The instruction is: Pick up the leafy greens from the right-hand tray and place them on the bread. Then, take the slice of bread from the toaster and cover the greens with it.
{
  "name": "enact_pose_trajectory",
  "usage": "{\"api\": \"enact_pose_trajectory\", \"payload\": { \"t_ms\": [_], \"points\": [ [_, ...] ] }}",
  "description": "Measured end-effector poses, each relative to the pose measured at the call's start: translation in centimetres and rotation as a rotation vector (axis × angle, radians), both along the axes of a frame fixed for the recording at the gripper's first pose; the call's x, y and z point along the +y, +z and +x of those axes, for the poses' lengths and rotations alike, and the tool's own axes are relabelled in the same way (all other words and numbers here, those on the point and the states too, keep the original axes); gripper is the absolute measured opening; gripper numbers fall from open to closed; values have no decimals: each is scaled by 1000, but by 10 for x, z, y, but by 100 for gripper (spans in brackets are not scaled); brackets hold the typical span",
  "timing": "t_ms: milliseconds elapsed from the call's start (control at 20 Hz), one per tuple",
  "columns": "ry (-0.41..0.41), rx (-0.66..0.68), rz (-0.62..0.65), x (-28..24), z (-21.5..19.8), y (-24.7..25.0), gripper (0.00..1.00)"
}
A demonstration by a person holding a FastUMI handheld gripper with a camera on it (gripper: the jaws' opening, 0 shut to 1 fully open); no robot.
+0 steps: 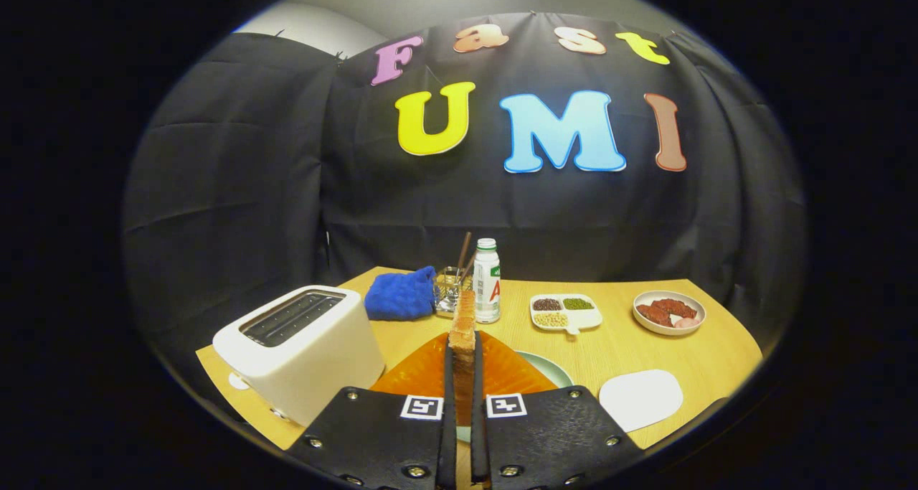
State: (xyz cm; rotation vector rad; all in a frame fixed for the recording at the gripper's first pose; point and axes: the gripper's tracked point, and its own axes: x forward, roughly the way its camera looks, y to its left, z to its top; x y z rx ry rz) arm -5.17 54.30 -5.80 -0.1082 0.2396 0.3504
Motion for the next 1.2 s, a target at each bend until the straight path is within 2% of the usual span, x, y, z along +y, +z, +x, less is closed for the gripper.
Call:
{"api": "enact_pose_trajectory", "payload": {
  "t_ms": [150, 550, 750, 850, 1000, 1200],
  "points": [
    [-16, 25, -11, -12, 9, -20, 8],
    [38, 64, 52, 14, 15, -36, 8],
    [47, 97, 153, 14, 25, -44, 8],
    [34, 98, 160, 7, 33, -48, 8],
    [-10, 106, 137, -12, 44, -61, 8],
    [-78, 110, 11, -40, 54, -80, 13]
  ]
}}
